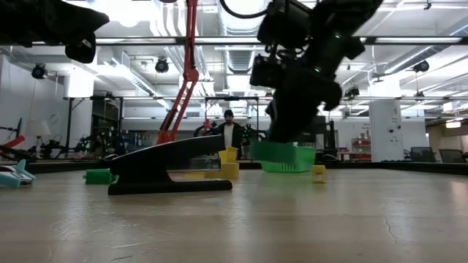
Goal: Pick and place Stapler, Stapler remover, tape
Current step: Put the green tape into the green bin
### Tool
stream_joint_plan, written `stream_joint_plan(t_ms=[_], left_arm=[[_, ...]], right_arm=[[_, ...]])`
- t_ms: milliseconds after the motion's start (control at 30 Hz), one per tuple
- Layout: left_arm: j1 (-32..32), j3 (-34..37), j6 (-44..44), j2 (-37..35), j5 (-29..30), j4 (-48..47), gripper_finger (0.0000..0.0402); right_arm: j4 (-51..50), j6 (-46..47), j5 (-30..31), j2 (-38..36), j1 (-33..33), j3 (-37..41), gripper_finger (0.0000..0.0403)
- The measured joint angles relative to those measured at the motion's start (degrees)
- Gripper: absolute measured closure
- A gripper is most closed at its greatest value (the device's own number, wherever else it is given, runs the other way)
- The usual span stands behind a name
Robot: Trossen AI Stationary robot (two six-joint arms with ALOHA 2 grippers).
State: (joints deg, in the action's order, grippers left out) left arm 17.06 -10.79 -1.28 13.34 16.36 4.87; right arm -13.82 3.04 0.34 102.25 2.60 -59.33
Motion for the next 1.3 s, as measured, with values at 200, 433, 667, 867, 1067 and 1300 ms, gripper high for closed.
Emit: stream_joint_plan(t_ms=[200, 433, 667, 867, 1067, 1300], left_arm=[[0.0, 0.0, 0.0, 0.0, 0.0, -0.3, 0.0387], [0.0, 0.0, 0.0, 0.1, 0.0, -0.8, 0.0387], [0.0, 0.0, 0.0, 0.2, 0.0, -0.9, 0.0387], [0.0, 0.0, 0.0, 0.2, 0.0, -0.9, 0.0387], [0.0, 0.0, 0.0, 0.2, 0.0, -1.0, 0.0387], [0.0, 0.0, 0.0, 0.2, 0.0, -1.0, 0.0387]], right_arm=[[-5.1, -5.2, 0.0, -2.7, -4.2, -5.9, 0.0351], [-11.7, -9.8, 5.3, -6.3, -12.1, -9.7, 0.035], [-11.3, -9.6, 5.7, -7.3, -24.2, -8.1, 0.0349], [-11.3, -6.9, 5.7, -7.1, -33.1, -7.6, 0.0349], [-11.0, -4.5, 3.3, -7.1, -36.4, -6.5, 0.0349], [-8.9, -2.8, 4.4, -7.1, -36.3, -3.5, 0.0349]])
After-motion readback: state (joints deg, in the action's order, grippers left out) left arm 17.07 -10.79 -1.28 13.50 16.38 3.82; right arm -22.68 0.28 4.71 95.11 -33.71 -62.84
